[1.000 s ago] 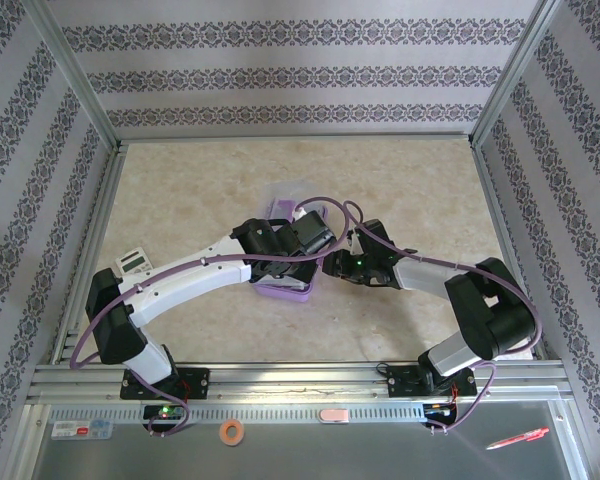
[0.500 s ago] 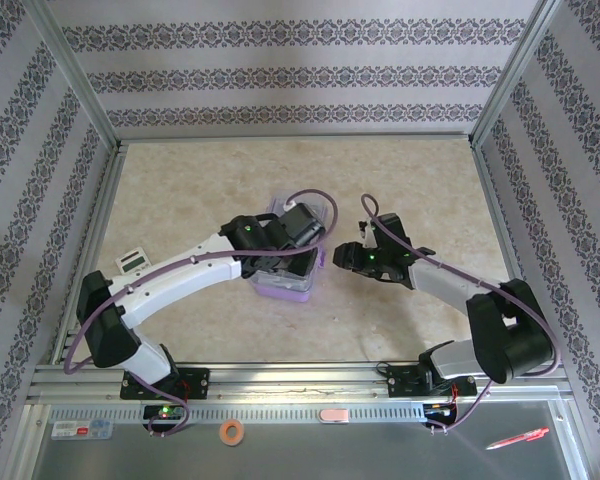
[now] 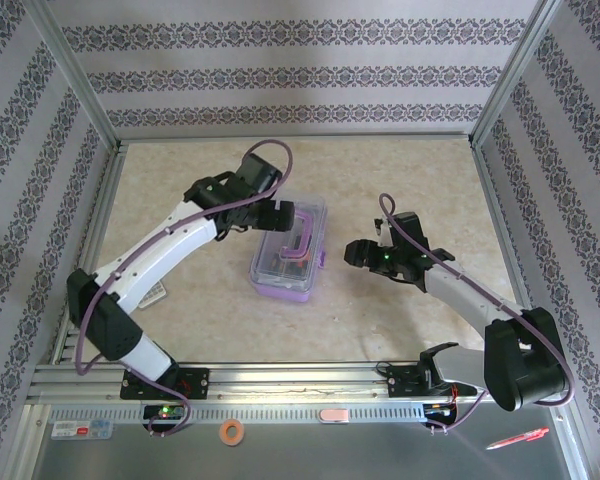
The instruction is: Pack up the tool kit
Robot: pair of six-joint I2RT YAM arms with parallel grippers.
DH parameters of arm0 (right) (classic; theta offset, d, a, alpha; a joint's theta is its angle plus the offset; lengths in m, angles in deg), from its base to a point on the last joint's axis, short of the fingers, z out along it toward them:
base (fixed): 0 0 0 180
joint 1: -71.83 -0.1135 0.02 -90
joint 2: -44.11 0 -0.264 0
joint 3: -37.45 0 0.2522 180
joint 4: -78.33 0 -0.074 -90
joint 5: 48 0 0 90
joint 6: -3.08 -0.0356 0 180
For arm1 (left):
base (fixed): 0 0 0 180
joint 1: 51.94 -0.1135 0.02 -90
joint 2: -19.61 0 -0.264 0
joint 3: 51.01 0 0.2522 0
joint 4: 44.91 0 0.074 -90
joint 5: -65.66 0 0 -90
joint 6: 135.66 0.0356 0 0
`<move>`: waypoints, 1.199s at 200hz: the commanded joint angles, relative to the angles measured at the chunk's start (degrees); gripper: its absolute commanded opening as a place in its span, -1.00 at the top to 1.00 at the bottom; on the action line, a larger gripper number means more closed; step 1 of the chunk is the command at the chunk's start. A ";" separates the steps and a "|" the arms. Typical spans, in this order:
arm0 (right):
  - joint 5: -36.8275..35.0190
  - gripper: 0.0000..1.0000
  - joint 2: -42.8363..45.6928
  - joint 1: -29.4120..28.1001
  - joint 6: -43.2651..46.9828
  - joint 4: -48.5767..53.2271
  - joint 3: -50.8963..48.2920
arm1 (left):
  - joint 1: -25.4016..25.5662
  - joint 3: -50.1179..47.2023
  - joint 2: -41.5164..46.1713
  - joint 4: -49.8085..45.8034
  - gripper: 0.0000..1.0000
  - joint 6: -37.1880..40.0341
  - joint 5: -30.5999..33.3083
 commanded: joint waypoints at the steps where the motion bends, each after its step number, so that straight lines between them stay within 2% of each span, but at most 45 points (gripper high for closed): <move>1: 0.83 -0.35 1.39 0.69 1.29 2.90 1.27 | -0.15 6.07 -6.39 -5.69 -1.00 5.32 -1.50; 28: 1.05 -0.35 2.20 0.78 1.42 5.09 2.59 | -0.06 6.49 -10.95 -6.15 -0.94 5.81 -0.25; 84: 1.09 -0.36 2.61 0.65 0.00 4.66 3.50 | -0.11 1.31 -11.43 -1.56 -0.96 8.70 -2.25; 115: 0.54 -0.34 1.75 -1.17 -1.59 3.50 3.78 | -0.43 -2.87 -11.46 1.05 -0.95 9.27 -0.93; 158: -0.97 -0.32 0.67 -3.00 -4.19 -0.09 2.86 | -2.85 -6.39 -11.13 5.14 -0.80 7.74 -7.22; 190: -0.77 -0.34 1.05 -2.91 -7.79 -4.99 0.72 | -3.65 -9.49 -10.82 7.89 -0.71 6.52 -9.50; 214: 0.43 -0.35 -0.21 -2.76 -8.42 -6.41 0.71 | -3.66 -10.56 -10.75 8.61 -0.72 5.81 -9.17; 231: 0.94 -0.35 -0.96 -2.85 -8.86 -7.55 0.58 | -3.75 -10.97 -10.14 9.87 -0.76 5.57 -11.55; 240: 1.19 -0.35 -1.32 -2.74 -8.99 -7.88 0.58 | -3.75 -10.89 -9.99 10.06 -0.70 5.11 -11.75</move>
